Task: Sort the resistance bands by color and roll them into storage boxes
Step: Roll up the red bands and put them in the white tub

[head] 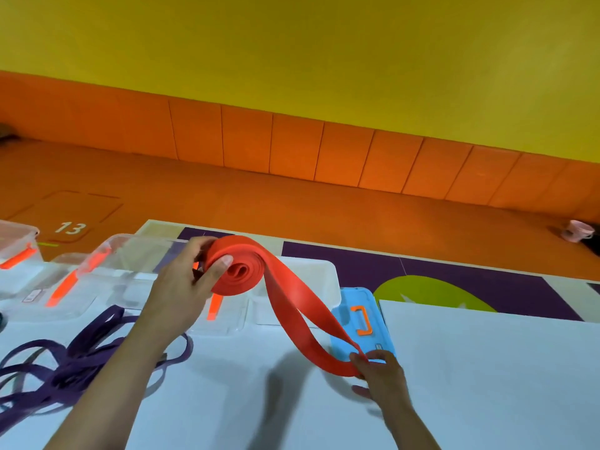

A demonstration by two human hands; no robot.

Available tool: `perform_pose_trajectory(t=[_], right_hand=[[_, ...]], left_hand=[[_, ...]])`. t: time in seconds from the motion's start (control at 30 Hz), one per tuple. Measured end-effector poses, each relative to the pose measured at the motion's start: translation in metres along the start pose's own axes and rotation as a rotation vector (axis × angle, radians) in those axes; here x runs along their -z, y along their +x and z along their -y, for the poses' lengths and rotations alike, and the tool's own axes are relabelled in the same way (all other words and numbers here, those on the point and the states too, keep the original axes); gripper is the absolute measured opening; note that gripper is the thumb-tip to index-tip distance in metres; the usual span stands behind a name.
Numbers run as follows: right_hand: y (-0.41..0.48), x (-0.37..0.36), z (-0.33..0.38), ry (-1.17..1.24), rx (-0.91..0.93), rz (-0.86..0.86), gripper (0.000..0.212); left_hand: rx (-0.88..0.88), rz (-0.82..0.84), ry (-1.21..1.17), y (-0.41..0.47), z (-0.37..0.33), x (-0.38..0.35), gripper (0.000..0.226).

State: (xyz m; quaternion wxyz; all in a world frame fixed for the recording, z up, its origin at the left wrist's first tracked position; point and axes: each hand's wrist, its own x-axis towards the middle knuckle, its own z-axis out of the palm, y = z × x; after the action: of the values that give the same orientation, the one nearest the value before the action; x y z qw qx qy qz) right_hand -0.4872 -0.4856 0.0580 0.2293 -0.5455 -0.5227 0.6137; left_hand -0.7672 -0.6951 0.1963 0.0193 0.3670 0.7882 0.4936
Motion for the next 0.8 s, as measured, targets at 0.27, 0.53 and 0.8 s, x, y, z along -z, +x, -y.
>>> perform_pose_trajectory(t=[0.27, 0.53, 0.8], right_hand=[[-0.01, 0.027, 0.001, 0.49, -0.176, 0.545, 0.027], [-0.012, 0.022, 0.007, 0.662, -0.298, 0.474, 0.047], [0.005, 0.013, -0.02, 0.297, -0.196, 0.293, 0.022]], left_hand=[[0.101, 0.009, -0.084, 0.004, 0.037, 0.0, 0.066], [0.167, -0.031, -0.156, 0.011, 0.042, -0.002, 0.066], [0.074, 0.144, -0.289, 0.005, 0.013, -0.001, 0.038]])
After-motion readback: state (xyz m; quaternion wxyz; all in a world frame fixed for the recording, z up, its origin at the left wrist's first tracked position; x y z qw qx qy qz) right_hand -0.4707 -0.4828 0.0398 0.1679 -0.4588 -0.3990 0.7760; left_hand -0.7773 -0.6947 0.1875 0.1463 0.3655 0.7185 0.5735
